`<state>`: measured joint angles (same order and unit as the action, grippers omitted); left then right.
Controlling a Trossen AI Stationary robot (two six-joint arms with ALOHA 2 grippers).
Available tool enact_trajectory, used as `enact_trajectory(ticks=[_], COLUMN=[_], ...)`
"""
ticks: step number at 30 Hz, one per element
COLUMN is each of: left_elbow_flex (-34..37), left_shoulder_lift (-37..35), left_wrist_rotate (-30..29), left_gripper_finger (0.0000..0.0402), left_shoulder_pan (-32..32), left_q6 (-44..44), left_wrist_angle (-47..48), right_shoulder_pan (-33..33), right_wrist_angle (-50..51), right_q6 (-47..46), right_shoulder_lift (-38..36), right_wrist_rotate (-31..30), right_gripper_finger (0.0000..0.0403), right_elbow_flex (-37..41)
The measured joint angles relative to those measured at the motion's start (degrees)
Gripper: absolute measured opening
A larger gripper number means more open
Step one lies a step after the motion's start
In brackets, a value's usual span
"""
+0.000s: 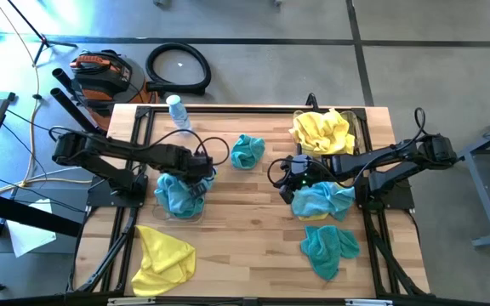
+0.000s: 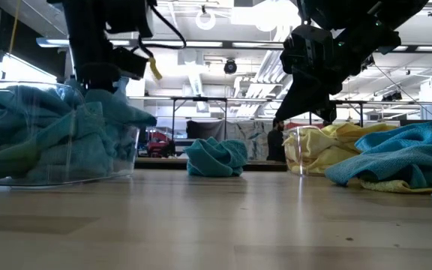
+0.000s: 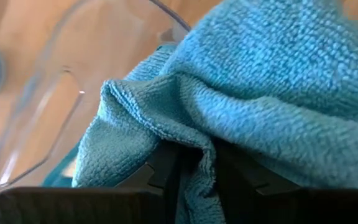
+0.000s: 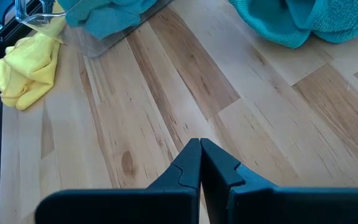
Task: Sort microfiber towel by color & place in baskets
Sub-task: Put the blue microfiber cloth into the left transparent bin
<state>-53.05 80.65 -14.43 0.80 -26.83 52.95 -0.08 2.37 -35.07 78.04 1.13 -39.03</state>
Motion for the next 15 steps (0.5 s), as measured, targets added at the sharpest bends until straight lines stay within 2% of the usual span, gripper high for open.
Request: enact_trajectory(ticks=[15], left_elbow_flex=[-10.99], left_shoulder_lift=[-0.03], left_wrist_rotate=[-4.36], left_gripper_finger=[0.0081], left_shoulder_pan=[-0.07], left_q6=[0.00], left_wrist_angle=[13.62], right_shoulder_pan=[-0.04], right_wrist_angle=[0.00], right_q6=[-0.67], right_shoulder_lift=[0.00], right_wrist_rotate=[-0.68], right_gripper_finger=[0.0000], right_elbow_flex=[0.00])
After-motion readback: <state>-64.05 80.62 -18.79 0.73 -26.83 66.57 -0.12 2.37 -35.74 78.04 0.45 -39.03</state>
